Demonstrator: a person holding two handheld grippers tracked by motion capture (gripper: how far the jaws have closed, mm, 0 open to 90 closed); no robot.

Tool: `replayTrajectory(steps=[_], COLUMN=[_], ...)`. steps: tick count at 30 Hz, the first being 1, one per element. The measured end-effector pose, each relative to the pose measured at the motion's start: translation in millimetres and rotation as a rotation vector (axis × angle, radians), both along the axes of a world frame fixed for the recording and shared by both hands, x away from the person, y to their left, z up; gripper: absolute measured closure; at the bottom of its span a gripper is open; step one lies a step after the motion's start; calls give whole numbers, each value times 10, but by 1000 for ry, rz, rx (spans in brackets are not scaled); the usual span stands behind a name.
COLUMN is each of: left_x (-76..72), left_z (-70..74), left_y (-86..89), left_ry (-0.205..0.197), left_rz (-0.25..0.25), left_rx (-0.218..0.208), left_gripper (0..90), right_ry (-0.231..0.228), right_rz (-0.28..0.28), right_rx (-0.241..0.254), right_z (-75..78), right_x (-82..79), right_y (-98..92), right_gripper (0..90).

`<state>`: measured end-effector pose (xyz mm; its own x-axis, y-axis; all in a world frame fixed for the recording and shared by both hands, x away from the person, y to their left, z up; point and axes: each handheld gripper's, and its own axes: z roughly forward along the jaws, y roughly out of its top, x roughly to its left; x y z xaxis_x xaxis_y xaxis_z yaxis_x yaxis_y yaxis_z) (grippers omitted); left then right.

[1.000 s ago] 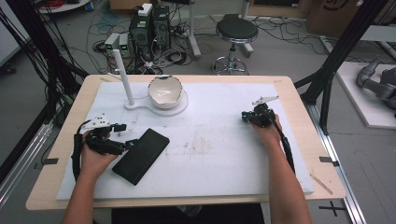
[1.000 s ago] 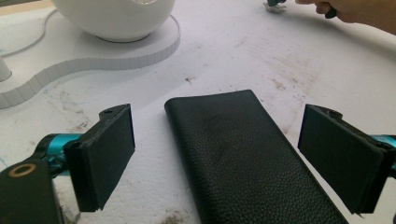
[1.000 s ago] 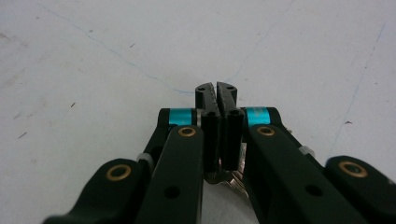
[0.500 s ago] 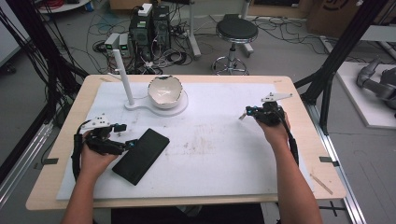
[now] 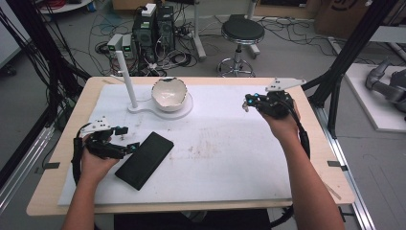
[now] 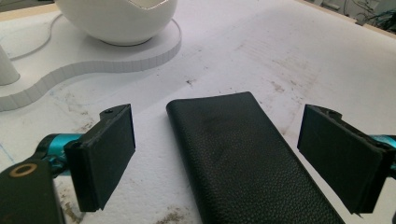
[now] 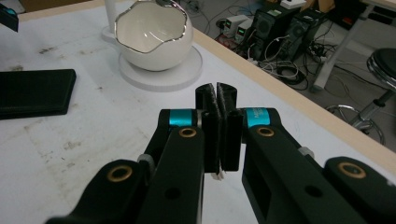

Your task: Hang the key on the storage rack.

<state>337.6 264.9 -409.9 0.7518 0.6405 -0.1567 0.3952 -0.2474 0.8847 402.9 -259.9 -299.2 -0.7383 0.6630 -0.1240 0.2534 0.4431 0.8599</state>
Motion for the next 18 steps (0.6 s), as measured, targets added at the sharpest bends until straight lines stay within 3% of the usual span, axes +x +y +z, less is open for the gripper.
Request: replayTrajectory(steps=[8,14,18], left_x=[-30,-87,-150], left_z=[13,24,38], left_y=[27,52,107], left_ry=[-2,-2,-8], left_rz=[4,6,18], left_rx=[11,15,12], left_gripper=[112,112,112], right_ry=[-15,-24,-43], right_rz=[93,149,217], right_rx=[-41,-45,-56], right_z=[209,349,510], right_x=[100,156,223], right_y=[409,659,966], right_gripper=[900,900,900])
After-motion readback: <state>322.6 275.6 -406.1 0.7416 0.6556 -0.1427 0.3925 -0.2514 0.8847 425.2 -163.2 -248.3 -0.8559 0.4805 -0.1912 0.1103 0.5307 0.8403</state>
